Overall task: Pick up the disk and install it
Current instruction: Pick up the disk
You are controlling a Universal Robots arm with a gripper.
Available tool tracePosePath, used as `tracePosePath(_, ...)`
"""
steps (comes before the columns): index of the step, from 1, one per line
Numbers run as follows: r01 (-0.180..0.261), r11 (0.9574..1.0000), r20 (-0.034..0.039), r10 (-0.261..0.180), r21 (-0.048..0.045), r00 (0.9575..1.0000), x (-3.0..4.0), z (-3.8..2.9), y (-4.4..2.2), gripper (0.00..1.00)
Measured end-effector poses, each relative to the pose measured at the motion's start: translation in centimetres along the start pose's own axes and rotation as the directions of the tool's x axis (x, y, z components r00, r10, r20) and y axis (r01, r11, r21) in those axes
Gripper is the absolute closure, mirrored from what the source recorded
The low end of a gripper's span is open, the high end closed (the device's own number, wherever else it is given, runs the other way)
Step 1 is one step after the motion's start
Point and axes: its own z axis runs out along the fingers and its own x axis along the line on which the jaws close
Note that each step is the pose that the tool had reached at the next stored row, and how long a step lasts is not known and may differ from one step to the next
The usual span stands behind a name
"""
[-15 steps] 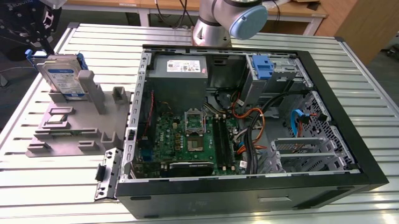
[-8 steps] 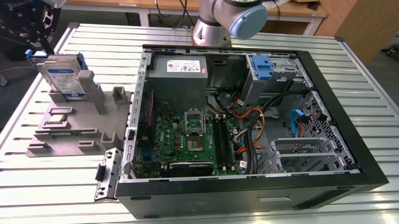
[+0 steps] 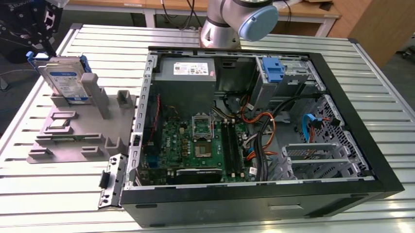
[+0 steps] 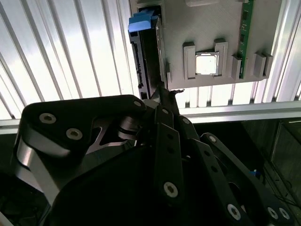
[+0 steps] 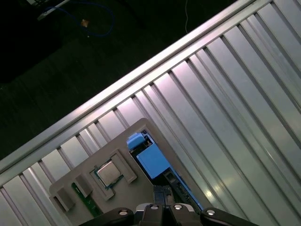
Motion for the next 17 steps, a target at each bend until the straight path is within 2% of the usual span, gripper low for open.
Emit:
tracePosePath(10, 0.005, 1.0, -0.0003, -0.005, -0.0001, 1.0, 0.0, 0.0, 0.0, 0.9)
tracePosePath(17, 0.052, 0.9987, -0.0023, -0.052, -0.0015, 0.9987, 0.0, 0.0, 0.0, 0.9)
